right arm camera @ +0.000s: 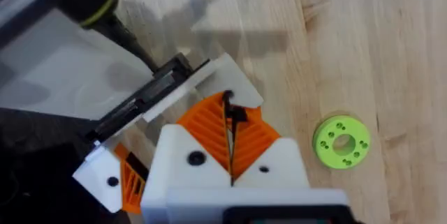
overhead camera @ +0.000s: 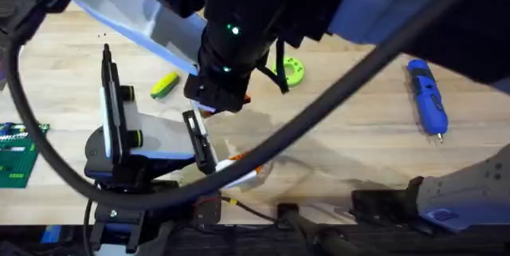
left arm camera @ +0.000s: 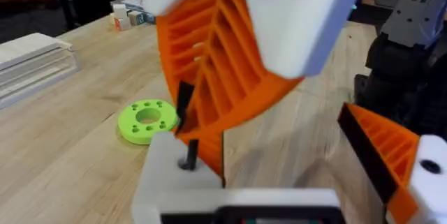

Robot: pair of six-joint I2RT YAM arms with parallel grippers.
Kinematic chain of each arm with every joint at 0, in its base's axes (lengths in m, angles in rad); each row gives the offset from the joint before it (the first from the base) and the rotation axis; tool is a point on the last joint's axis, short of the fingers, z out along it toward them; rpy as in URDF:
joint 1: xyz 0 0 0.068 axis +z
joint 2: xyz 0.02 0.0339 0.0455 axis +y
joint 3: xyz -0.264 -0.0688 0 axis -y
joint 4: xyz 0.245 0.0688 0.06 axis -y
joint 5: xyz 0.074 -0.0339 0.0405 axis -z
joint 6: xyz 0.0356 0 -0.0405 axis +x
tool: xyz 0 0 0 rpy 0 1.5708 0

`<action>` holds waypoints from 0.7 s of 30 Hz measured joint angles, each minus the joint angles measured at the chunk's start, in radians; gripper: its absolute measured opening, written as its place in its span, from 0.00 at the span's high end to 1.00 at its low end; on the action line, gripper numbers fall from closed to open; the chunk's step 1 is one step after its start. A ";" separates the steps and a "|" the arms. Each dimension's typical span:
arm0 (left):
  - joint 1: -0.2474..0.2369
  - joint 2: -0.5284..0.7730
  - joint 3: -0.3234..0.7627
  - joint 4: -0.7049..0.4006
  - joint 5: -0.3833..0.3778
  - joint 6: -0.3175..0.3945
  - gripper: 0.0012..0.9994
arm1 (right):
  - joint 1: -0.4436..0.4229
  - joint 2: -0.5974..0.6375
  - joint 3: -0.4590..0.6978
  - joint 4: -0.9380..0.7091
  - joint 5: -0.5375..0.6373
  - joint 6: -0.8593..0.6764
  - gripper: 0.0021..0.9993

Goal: Pick up the gripper from the table and insert it into the empty holder that is missing its gripper. Then pick up a screw, insert it into the mounting hole, and use the screwdriver to tighten it. Finally, clean up the table by picking up the vegetable and placing it into the bucket.

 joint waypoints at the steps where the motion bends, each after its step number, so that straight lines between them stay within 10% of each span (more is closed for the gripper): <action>1: 0.000 0.000 0.000 0.000 0.000 0.000 0.01 | 0.000 0.000 0.000 0.000 0.000 0.000 0.99; 21: 0.000 0.000 0.000 0.007 0.000 0.001 0.01 | 0.000 0.001 0.000 -0.001 0.012 0.000 0.99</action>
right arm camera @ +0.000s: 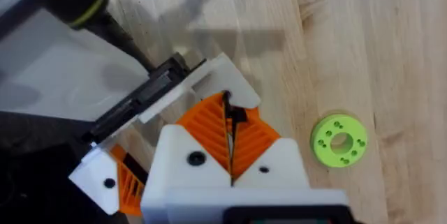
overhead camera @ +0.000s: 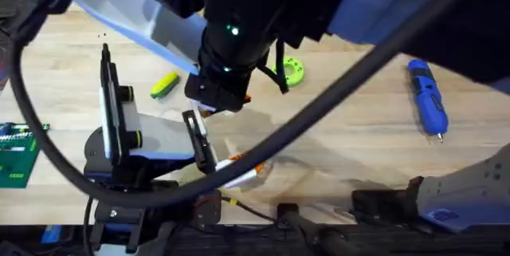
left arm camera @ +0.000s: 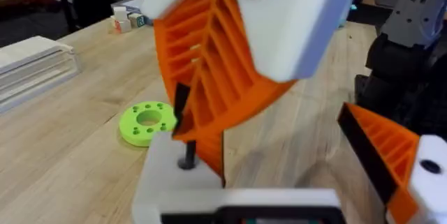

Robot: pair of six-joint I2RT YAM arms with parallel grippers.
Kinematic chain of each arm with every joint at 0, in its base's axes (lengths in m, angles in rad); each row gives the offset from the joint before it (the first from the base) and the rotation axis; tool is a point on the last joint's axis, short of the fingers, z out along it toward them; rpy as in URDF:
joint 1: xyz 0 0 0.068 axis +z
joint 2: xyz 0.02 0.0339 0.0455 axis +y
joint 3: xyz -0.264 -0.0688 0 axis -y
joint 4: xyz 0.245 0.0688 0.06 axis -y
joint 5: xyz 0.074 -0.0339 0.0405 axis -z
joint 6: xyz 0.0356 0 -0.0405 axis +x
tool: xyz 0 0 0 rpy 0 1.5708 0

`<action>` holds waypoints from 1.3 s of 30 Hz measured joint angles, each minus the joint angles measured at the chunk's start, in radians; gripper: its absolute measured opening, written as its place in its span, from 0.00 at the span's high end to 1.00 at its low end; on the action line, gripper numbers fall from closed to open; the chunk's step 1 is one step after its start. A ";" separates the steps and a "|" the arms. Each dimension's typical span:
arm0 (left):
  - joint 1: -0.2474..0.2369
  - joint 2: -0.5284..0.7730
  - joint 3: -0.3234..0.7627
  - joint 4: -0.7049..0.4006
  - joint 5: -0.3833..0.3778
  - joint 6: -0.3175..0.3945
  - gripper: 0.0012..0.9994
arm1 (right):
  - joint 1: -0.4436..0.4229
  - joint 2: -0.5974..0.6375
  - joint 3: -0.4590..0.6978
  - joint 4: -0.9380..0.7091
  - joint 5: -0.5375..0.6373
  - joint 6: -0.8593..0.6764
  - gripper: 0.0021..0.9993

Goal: Pick up the gripper from the table and insert it into the empty holder that is missing its gripper. Then pick up a screw, insert it into the mounting hole, and use the screwdriver to tighten it. Finally, clean up the table by picking up the vegetable and placing it into the bucket.

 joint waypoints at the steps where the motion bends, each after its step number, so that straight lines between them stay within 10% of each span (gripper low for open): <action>1: 0.000 0.000 0.000 0.000 0.000 0.000 0.01 | 0.000 0.001 0.000 0.001 -0.002 0.000 0.99; 39: 0.000 0.002 0.000 -0.008 -0.010 -0.019 0.01 | 0.004 0.041 0.013 0.004 0.029 0.012 0.99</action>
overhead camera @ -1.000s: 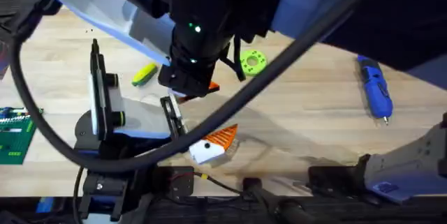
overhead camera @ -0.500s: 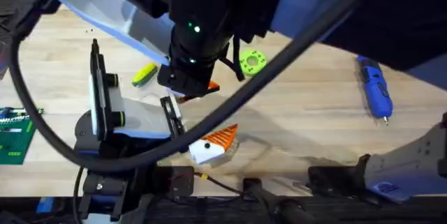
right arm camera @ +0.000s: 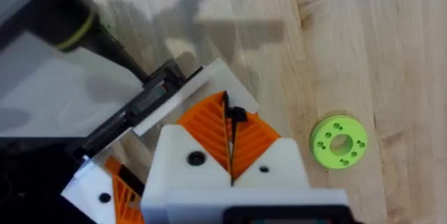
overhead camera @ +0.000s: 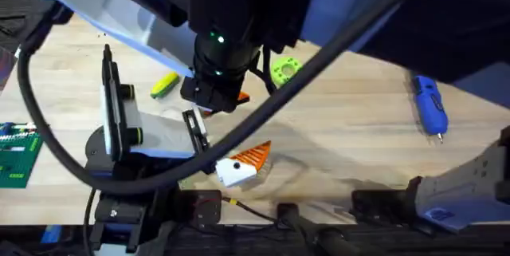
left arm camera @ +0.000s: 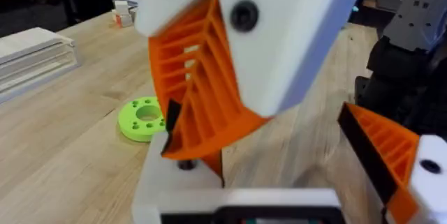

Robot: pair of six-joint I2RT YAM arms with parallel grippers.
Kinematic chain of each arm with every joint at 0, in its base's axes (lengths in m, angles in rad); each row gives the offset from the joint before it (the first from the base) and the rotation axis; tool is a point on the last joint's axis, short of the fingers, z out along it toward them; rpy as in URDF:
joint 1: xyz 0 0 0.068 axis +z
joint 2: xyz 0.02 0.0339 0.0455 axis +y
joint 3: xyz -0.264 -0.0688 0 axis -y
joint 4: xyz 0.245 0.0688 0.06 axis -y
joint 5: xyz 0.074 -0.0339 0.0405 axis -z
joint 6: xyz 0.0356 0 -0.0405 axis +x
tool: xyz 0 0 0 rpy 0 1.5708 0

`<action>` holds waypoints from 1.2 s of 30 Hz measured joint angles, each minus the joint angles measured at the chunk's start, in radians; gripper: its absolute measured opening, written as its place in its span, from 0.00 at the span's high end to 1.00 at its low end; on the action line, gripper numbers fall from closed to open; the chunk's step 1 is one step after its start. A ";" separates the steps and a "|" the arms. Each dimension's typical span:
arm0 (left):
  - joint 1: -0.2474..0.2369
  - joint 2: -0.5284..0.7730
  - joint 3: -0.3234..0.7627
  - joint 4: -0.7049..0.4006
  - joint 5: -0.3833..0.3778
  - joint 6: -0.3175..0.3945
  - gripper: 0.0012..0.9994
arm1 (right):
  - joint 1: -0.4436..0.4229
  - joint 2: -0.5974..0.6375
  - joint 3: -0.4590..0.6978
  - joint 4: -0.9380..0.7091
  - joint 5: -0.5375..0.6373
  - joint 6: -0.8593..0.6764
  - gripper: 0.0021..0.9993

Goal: Pick up the gripper from the table and insert it into the empty holder that is missing its gripper. Then pick up a screw, insert it into the mounting hole, and use the screwdriver to tighten it. Finally, clean up the table by picking up the vegetable and placing it into the bucket.

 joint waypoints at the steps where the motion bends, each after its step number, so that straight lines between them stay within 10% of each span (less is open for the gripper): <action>1: 0.000 0.000 0.000 0.000 -0.001 0.000 0.01 | 0.000 0.001 0.000 0.000 0.000 0.000 0.99; 14: 0.000 0.000 0.000 0.004 -0.002 0.005 0.01 | -0.001 0.002 0.000 0.004 -0.011 0.004 0.99; 18: 0.000 0.000 0.000 0.008 -0.001 0.008 0.01 | -0.001 0.002 0.000 0.004 -0.012 0.010 0.67; 23: 0.000 0.000 0.000 0.000 -0.003 0.006 0.01 | -0.015 0.002 0.000 0.001 0.009 0.008 0.04; 36: 0.000 0.000 0.000 0.008 -0.005 0.008 0.01 | -0.164 0.003 0.000 0.068 -0.012 0.277 0.02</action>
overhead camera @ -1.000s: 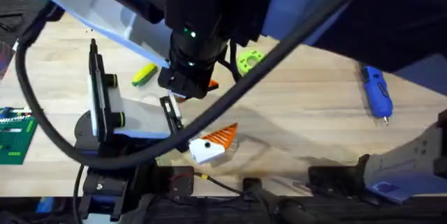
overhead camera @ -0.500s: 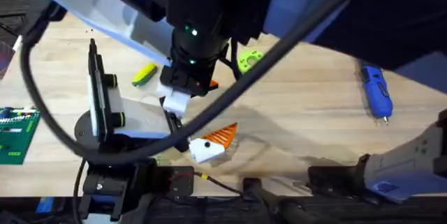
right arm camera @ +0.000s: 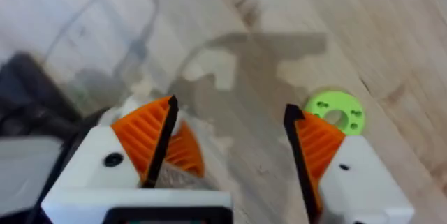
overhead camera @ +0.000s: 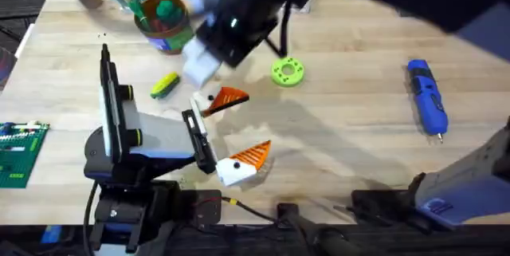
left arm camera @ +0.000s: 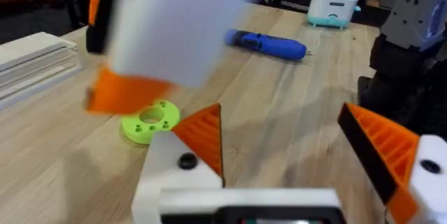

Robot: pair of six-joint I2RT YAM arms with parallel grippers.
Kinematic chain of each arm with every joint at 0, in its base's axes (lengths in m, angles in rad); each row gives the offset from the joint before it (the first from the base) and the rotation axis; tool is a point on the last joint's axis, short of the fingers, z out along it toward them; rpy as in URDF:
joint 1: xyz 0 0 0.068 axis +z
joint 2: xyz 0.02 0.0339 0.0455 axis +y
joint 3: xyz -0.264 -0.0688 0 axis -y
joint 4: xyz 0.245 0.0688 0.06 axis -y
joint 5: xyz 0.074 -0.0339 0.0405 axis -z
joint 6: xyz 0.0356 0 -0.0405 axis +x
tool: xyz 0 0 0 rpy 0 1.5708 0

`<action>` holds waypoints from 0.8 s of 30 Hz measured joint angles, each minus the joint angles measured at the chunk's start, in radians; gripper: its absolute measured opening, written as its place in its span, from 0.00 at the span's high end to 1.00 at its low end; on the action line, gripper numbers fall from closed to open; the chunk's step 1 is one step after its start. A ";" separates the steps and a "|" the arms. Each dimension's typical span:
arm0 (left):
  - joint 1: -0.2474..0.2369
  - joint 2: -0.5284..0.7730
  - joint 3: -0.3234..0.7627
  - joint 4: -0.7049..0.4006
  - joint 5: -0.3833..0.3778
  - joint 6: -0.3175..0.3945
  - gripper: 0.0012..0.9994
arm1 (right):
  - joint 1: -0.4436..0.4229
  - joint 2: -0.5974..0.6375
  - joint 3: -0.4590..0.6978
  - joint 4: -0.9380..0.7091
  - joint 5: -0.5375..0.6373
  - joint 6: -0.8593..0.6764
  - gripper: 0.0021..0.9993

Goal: Pick up the gripper from the table and insert it into the empty holder that is missing its gripper. Then pick up a screw, insert it into the mounting hole, and use the screwdriver to tighten it. Finally, clean up the table by picking up the vegetable and placing it into the bucket.

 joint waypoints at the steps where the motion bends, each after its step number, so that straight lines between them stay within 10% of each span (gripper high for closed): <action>1: 0.000 0.000 0.000 0.000 0.000 0.000 0.01 | -0.025 0.000 0.000 0.006 0.000 0.029 0.02; 17: 0.000 0.000 0.000 0.000 0.000 0.000 0.01 | -0.412 0.000 -0.001 -0.125 -0.003 0.187 0.02; 24: 0.000 0.000 0.000 0.000 0.001 0.007 0.79 | -0.530 -0.057 -0.113 -0.115 -0.003 0.194 0.01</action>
